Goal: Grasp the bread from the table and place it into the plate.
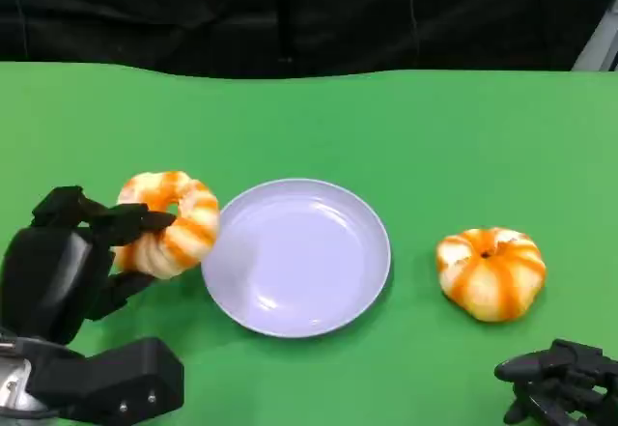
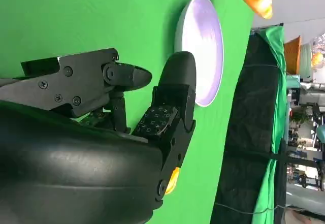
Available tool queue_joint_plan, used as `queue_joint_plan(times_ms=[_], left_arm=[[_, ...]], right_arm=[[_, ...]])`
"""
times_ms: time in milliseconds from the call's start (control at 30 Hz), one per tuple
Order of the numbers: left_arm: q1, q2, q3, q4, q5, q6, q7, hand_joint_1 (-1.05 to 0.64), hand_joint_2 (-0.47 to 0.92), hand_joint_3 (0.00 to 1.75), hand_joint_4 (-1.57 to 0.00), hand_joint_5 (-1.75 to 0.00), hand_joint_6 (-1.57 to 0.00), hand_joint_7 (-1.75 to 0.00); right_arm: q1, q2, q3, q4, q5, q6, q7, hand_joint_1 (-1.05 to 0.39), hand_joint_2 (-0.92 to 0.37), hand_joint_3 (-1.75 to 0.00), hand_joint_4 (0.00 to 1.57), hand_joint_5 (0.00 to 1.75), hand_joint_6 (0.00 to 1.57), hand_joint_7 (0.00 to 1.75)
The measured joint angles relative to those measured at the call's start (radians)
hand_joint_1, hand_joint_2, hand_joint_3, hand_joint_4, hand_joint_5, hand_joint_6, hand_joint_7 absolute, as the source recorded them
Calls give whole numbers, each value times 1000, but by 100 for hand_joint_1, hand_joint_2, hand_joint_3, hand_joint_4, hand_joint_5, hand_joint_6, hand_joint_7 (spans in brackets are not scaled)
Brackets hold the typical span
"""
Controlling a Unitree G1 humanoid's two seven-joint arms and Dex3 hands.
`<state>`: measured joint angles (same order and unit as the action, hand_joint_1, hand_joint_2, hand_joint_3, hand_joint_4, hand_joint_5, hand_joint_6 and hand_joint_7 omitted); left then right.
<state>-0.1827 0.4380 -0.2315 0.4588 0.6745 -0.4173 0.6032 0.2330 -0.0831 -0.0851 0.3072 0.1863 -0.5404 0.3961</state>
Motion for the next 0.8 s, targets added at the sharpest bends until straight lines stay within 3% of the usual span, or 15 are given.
queue_joint_plan(times_ms=[233, 800], left_arm=[[39, -20, -10, -125, 1, -25, -62, -5, 86, 0, -65, -118, -124, -19], [38, -81, -34, -149, 8, 7, -140, -4, 89, 1, -62, -114, -125, -10]], right_arm=[[0, 0, 0, -1, 0, 2, -3, 1, -92, -39, 72, 134, 98, 54], [0, 0, 10, -1, -5, 2, -18, 0, -92, -39, 72, 134, 98, 54]])
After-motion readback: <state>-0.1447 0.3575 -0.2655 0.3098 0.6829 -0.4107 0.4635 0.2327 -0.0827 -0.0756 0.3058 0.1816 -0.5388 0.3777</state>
